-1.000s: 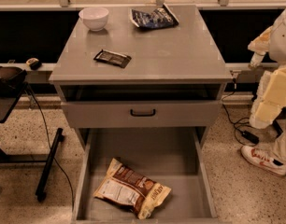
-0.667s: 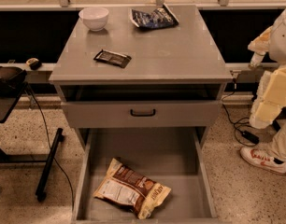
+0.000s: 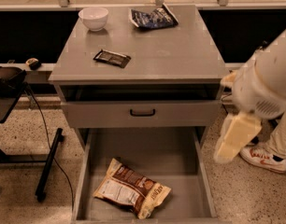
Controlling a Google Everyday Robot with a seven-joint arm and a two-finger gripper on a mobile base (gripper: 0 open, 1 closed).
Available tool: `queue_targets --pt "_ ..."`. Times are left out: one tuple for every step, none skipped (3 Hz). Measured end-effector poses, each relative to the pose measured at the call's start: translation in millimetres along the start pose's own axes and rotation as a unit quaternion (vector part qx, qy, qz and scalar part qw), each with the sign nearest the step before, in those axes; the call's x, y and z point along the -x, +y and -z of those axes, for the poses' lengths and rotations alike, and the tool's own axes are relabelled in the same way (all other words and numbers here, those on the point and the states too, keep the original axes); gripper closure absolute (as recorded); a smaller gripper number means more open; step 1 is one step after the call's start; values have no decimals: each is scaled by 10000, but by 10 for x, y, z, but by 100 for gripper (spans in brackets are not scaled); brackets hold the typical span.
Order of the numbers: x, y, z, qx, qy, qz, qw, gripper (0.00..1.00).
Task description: Pick brown chip bag from middle drawer and place on counter
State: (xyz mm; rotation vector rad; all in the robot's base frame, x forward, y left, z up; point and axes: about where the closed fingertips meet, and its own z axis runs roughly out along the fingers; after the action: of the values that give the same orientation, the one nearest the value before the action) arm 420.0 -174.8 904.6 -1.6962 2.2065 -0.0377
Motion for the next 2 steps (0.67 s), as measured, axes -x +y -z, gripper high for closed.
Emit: queue_targets --pt "18 173 -451 313 -300 300 9986 0" --pt "121 184 -422 356 -549 624 9959 0"
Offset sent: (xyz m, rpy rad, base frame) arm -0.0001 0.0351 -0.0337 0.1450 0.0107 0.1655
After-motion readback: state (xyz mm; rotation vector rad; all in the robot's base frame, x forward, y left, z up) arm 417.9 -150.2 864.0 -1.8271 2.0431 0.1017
